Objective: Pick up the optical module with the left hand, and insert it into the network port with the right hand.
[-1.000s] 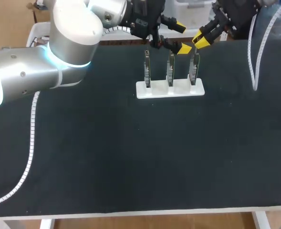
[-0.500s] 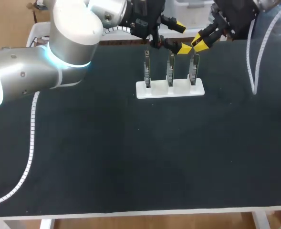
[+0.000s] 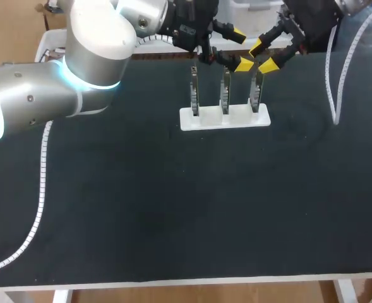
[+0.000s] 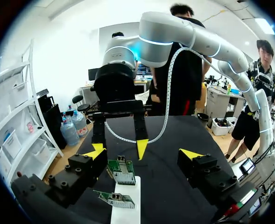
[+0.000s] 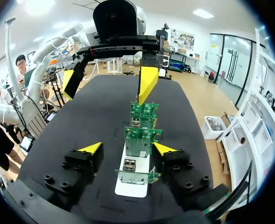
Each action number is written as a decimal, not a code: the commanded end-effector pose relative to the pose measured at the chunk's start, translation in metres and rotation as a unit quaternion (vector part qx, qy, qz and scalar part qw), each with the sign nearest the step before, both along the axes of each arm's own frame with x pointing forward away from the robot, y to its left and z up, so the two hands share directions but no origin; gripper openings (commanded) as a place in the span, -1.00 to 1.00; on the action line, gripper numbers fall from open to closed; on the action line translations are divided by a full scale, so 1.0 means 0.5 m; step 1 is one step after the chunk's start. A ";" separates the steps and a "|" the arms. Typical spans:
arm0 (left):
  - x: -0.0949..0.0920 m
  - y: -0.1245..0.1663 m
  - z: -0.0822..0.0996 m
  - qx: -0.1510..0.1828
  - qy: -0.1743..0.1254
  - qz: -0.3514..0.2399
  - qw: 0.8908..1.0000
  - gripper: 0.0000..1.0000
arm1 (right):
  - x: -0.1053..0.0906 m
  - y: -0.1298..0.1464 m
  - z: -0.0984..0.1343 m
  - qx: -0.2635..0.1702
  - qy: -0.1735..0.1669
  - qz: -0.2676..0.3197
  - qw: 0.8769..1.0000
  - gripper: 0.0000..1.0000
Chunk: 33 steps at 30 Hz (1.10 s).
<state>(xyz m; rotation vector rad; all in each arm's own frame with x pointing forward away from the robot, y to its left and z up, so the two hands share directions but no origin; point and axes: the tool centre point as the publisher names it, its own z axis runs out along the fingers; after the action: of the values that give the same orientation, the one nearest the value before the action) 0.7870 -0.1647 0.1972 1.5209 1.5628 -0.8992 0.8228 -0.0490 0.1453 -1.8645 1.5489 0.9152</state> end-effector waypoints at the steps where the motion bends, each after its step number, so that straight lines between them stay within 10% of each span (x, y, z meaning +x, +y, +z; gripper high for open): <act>1: -0.002 -0.001 0.002 0.002 0.000 0.001 1.000 1.00 | 0.016 0.000 0.001 -0.012 0.078 0.100 0.992 1.00; 25: -0.002 -0.001 0.002 0.002 0.000 0.001 1.000 1.00 | 0.021 -0.015 0.053 -0.010 0.039 0.089 0.995 1.00; 27: -0.002 -0.001 0.002 0.002 0.000 0.001 1.000 1.00 | 0.021 -0.015 0.053 -0.010 0.039 0.089 0.995 -1.00; 33: -0.002 -0.001 0.002 0.002 0.000 0.001 1.000 1.00 | 0.021 -0.015 0.053 -0.010 0.039 0.089 0.995 -1.00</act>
<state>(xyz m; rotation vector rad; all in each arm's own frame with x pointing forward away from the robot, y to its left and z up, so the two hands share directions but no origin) 0.7870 -0.1647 0.1972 1.5209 1.5628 -0.8992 0.8251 -0.0561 0.1709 -1.8895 1.5018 0.8769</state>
